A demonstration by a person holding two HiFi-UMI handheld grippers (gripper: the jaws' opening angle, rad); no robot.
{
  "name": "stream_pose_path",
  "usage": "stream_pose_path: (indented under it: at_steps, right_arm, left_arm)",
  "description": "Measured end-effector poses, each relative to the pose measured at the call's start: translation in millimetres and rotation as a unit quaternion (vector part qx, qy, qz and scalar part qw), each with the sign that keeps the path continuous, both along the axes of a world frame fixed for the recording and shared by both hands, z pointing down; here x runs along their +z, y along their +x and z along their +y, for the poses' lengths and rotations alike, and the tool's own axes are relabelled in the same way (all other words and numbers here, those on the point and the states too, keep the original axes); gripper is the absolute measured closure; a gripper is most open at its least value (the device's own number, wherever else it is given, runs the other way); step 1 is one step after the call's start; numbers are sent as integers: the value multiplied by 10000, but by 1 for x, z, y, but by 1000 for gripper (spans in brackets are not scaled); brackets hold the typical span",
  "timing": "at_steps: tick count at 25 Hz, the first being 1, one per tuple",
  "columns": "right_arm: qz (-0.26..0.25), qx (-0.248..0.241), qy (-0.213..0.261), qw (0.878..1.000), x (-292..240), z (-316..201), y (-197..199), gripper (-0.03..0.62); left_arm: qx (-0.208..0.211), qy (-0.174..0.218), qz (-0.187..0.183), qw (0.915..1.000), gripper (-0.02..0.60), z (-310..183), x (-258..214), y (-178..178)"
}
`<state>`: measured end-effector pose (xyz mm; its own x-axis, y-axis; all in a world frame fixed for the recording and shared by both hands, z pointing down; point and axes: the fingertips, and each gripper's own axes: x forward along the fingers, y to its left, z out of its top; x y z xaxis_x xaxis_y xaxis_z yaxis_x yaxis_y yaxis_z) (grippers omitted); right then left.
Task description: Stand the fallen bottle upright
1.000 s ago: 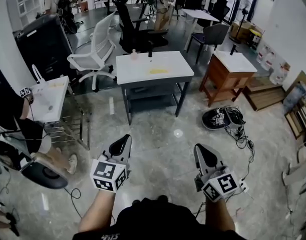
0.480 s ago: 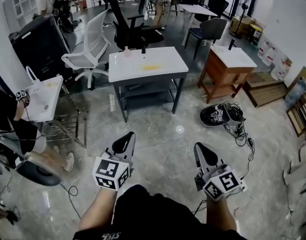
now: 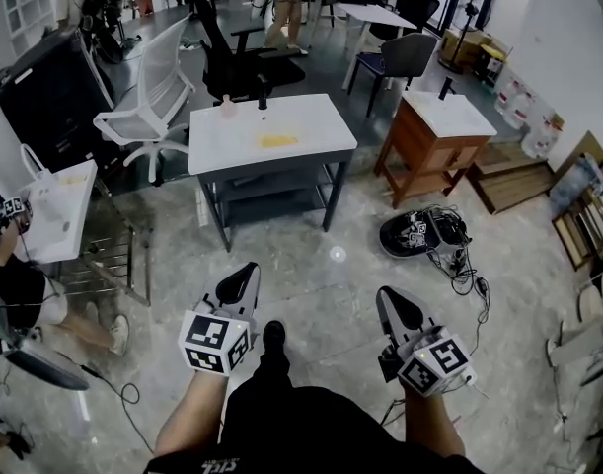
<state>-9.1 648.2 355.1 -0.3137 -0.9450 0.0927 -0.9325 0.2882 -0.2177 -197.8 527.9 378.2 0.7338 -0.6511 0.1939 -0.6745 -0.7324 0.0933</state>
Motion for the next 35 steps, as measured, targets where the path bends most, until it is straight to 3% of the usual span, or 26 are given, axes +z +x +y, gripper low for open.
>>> stream_pose_path:
  at_steps: [6, 14, 20, 26, 35]
  right_arm:
    - [-31, 119, -132, 9998, 10, -100, 25, 582]
    - [43, -227, -200, 9995, 5, -254, 6, 582]
    - [207, -415, -263, 9986, 9, -311, -6, 582]
    - [-136, -188, -431, 9988, 23, -356, 22, 582]
    - [-201, -686, -448, 9964, 35, -461, 51, 582]
  left_arm:
    - [142, -122, -18, 9998, 566, -105, 14, 28]
    - [229, 59, -8, 9997, 566, -251, -3, 36]
    - [155, -58, 58, 9998, 566, -311, 4, 32]
    - [67, -103, 57, 9999, 566, -355, 11, 34]
    - [-310, -163, -50, 9994, 566, -440, 22, 64]
